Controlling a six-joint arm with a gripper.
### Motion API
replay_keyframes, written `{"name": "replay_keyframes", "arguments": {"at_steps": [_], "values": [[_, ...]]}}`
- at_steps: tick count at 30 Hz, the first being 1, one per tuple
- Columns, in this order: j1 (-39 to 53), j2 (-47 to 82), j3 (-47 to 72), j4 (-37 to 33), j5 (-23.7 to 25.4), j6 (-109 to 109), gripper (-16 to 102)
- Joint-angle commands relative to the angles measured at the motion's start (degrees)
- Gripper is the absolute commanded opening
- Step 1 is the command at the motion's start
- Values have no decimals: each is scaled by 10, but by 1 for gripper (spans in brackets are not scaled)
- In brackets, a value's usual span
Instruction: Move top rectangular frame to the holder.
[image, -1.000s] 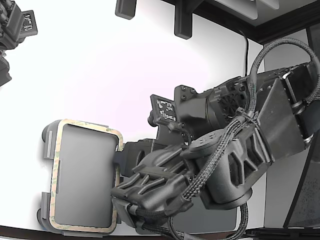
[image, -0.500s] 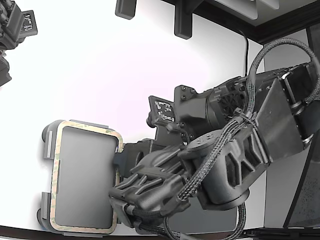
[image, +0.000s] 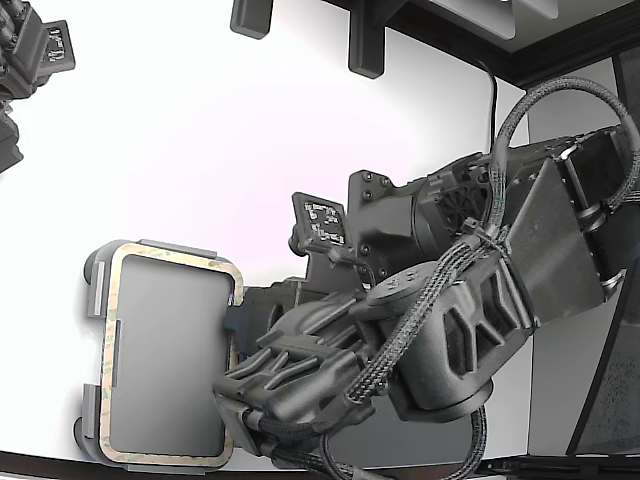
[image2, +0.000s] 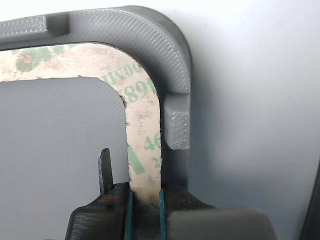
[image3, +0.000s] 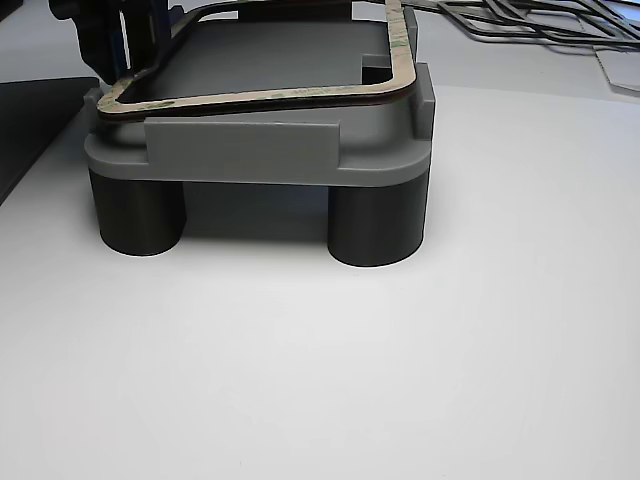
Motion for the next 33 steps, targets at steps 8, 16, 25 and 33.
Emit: {"name": "replay_keyframes", "arguments": {"at_steps": [8,16,25,33], "values": [[-9,11,-39,5,14,-22,100],[2,86,-67,0,152,-301,100],[-61,410,221,-217,205,-753,100],[-242,759,558,-391,63,-1103,100]]}}
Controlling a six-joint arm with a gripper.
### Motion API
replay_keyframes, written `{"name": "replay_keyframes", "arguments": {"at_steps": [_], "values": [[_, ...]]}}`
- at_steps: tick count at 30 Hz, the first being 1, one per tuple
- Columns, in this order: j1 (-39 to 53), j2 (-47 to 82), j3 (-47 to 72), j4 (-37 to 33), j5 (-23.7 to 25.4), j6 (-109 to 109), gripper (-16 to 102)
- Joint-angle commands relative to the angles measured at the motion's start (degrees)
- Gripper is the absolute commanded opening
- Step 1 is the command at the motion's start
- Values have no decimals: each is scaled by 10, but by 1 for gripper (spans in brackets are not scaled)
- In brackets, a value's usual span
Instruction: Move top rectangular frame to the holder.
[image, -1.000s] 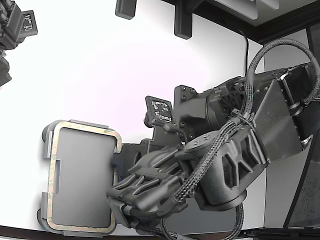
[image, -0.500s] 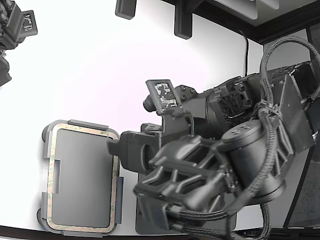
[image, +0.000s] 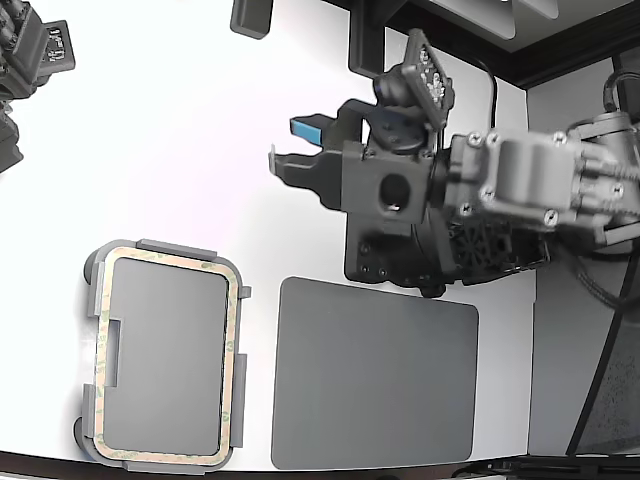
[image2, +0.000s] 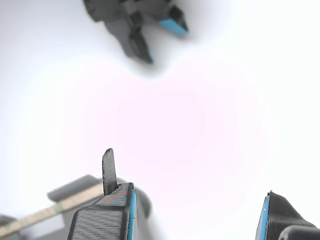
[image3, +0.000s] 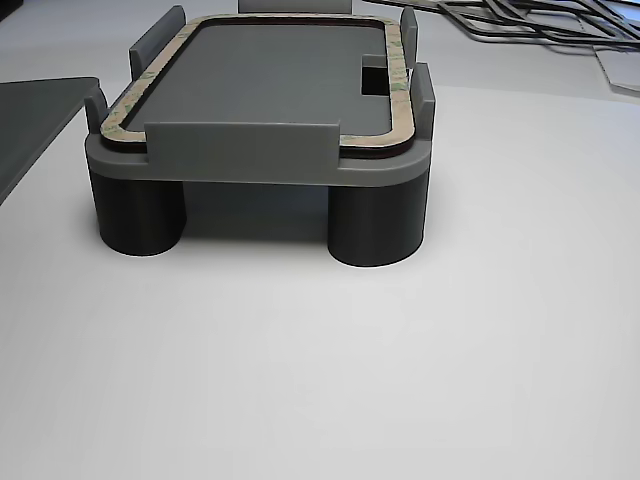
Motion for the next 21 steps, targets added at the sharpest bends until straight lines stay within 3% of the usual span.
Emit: {"name": "replay_keyframes", "arguments": {"at_steps": [1,6,9,13,21], "values": [[-88,229,189,-59,-68,-227,100],[-105,361,294,-45,-74,-278,100],[-105,361,316,-33,-66,-265,100],[-106,347,339,-55,-102,-291,100],[-106,361,343,-49,-80,-279,100]]}}
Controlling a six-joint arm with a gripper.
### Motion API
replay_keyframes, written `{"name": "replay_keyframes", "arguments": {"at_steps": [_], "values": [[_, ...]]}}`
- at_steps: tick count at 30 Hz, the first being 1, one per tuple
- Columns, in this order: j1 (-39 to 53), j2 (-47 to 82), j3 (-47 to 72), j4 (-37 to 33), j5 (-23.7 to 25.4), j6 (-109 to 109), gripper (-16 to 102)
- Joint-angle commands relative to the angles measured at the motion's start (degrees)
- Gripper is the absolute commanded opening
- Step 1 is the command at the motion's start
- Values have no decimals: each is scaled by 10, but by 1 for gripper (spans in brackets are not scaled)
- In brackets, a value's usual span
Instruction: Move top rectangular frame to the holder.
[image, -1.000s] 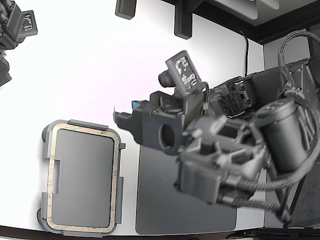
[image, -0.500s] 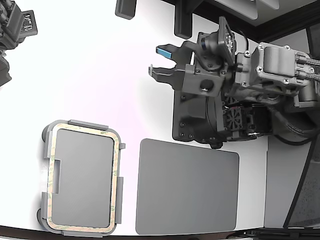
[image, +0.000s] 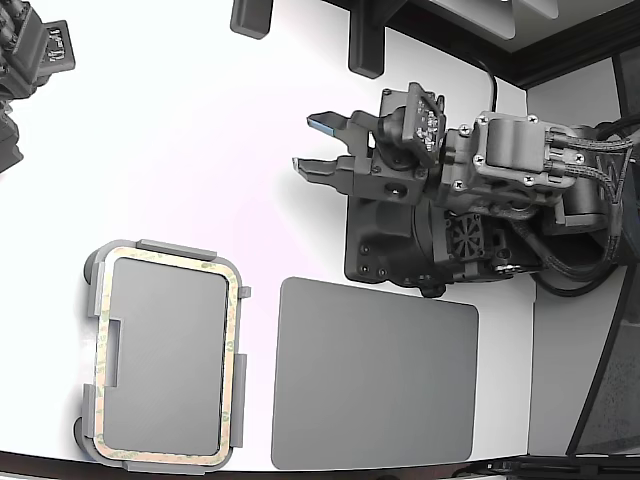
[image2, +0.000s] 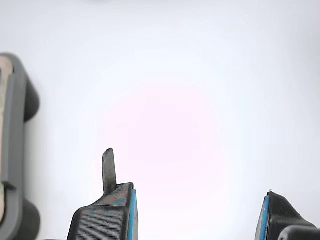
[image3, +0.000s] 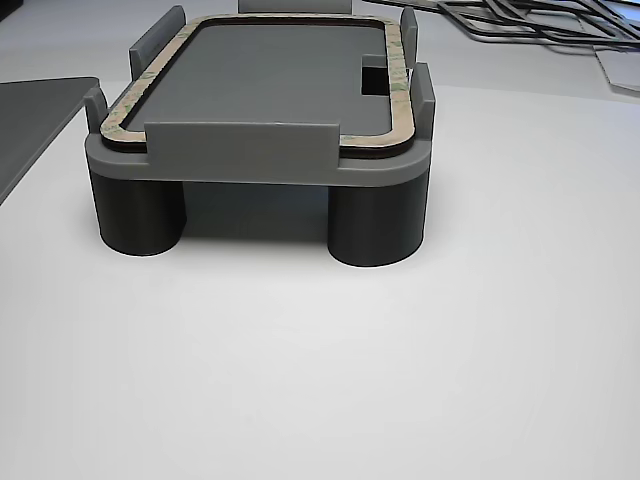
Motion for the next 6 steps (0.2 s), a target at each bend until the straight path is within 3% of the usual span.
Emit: {"name": "replay_keyframes", "arguments": {"at_steps": [1,6], "values": [[-10,13,-14,-3,0,0,100],[-10,13,-14,-3,0,-1,100]]}}
